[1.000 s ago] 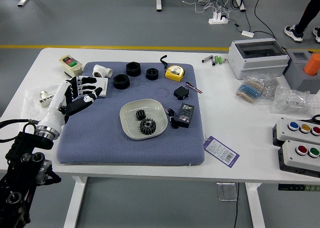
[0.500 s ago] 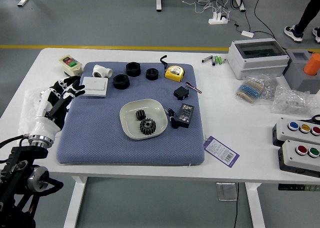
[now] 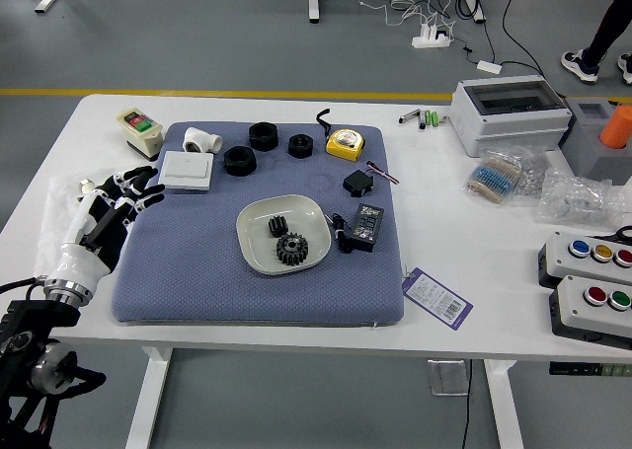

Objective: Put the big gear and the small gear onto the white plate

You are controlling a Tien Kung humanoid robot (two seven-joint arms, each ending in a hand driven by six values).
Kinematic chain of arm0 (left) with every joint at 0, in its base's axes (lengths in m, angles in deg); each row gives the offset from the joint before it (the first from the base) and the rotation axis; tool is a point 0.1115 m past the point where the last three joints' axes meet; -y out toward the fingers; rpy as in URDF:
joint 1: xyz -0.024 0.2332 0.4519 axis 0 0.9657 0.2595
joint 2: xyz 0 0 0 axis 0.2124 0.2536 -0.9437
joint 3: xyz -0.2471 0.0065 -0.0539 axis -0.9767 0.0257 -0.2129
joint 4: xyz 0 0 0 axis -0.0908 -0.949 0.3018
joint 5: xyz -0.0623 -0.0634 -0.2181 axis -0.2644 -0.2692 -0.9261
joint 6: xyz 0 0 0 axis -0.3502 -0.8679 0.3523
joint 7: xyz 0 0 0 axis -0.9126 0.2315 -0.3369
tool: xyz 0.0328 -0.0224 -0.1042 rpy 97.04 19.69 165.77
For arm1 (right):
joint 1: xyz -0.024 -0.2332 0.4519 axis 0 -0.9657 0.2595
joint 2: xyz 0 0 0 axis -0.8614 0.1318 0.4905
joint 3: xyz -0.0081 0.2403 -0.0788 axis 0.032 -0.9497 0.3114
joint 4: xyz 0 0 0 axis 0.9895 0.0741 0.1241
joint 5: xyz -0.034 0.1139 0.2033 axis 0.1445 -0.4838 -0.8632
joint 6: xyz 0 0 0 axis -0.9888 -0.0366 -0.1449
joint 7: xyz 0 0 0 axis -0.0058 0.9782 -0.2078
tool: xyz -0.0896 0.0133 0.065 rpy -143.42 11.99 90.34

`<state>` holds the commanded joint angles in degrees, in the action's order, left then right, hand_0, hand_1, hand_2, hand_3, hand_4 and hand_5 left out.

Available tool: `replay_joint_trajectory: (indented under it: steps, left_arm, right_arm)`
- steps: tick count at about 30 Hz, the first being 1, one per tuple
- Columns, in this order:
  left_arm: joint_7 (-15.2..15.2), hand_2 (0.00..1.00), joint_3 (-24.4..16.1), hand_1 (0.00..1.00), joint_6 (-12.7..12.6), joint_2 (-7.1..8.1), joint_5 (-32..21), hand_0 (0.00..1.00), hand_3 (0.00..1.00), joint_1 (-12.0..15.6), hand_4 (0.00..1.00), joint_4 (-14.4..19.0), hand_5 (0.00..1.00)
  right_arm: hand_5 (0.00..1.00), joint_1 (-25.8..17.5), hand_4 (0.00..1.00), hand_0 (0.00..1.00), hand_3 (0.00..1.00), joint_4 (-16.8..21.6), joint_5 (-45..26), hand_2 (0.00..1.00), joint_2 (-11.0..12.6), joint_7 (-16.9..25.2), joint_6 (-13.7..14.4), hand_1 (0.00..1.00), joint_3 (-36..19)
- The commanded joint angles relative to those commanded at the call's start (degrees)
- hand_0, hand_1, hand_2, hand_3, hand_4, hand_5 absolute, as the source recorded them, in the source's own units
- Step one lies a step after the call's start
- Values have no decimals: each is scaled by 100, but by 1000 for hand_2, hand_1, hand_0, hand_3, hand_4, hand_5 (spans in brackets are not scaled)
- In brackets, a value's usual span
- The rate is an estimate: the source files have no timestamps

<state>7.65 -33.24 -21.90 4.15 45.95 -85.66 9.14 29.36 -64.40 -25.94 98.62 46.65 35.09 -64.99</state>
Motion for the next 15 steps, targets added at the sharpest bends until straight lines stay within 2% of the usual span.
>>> replay_joint_trajectory:
  steps: [7, 10, 11, 15]
  left_arm:
    - [-18, 809, -89, 732, 359, 49, 308, 737, 656, 110, 851, 48, 474]
    - [-46, 809, -106, 732, 404, 89, 308, 737, 656, 191, 851, 54, 474]
    - [-57, 840, -110, 771, 406, 98, 302, 783, 687, 214, 861, 57, 503]
    - [-115, 840, -122, 771, 399, 102, 307, 783, 687, 233, 861, 49, 503]
  right_arm:
    - [638, 47, 784, 686, 564, 4, 3, 748, 5, -14, 1, 702, 68]
    - [638, 49, 784, 686, 564, 5, -1, 748, 7, -10, 1, 702, 59]
    - [638, 49, 784, 686, 563, 6, -1, 748, 9, -9, 0, 702, 55]
    - [638, 56, 784, 686, 563, 9, 6, 748, 18, -9, -3, 702, 64]
